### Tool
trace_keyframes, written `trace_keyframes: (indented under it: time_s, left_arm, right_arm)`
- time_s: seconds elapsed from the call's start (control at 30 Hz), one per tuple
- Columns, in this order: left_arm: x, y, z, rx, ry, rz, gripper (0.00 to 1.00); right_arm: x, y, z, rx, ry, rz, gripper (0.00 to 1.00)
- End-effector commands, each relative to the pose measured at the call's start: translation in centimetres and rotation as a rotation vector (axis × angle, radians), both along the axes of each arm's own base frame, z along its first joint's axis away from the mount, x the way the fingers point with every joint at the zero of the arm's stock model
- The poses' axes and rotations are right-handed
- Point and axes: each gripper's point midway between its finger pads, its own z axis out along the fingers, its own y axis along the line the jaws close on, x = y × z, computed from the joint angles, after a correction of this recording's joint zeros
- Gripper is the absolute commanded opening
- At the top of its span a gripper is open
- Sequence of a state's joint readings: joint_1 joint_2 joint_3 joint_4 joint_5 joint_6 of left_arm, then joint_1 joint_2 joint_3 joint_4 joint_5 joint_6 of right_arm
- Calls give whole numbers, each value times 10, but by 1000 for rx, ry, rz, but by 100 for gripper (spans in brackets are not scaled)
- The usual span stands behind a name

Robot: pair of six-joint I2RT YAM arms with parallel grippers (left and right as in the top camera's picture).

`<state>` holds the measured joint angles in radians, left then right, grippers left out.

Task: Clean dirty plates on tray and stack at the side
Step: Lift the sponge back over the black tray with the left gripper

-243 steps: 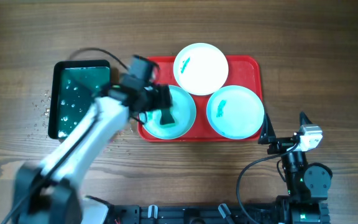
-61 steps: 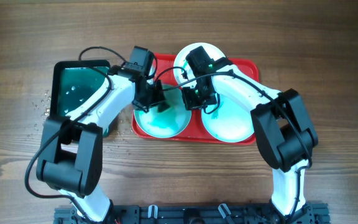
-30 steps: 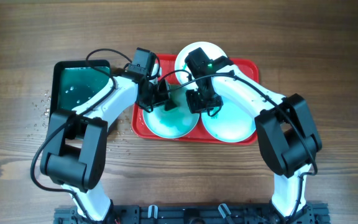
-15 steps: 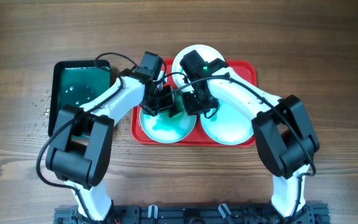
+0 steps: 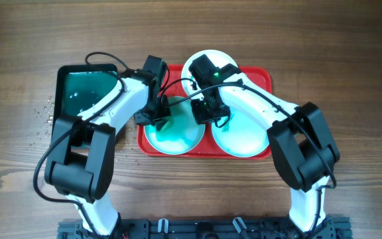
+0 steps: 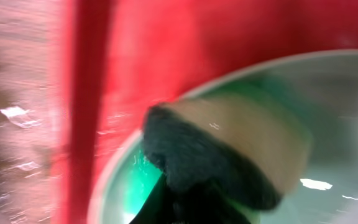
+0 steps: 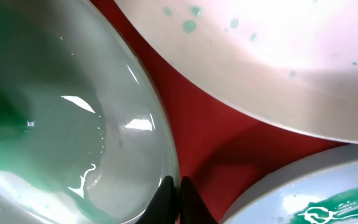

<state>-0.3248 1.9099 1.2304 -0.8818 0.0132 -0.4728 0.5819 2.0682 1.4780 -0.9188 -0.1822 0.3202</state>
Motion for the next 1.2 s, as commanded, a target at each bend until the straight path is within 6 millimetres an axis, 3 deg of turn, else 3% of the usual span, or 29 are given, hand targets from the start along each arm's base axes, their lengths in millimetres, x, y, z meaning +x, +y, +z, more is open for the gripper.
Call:
trace_keyframes:
  time_s: [0.0,0.13,0.4,0.5,0.6,0.77,0.87,1.03,1.17]
  left_arm:
    - [4,56,15,262,-50,33,4]
    - [10,57,48,250,-141,46,4]
    - [14,35,93,80,-269,56,4]
    - [16,36,111,41,-319,76,4]
    - [18,59,134,17,-383,204,4]
    - [16,103,157,-115,-419,380,4]
    - [7,137,157,-134,-391,498,4]
    - [-8,173,153,-125,-357,624,4]
    - [-9,180,154,-154,-359,656,4]
  right_arm:
    - [2,-3,9,-10,-17,-9,4]
    - [2,-3,9,-9,-17,-14,4]
    - [4,-2,9,-4,-21,-27,4]
    - [3,1,11,13,-14,-25,4]
    - [3,7,21,51,-21,-29,4]
    - [15,8,60,91,-138,-34,4]
    - [24,-7,90,49,-253,-52,4]
    - [31,-28,128,-7,-390,-72,4]
    - [32,-32,144,-18,-444,-72,4]
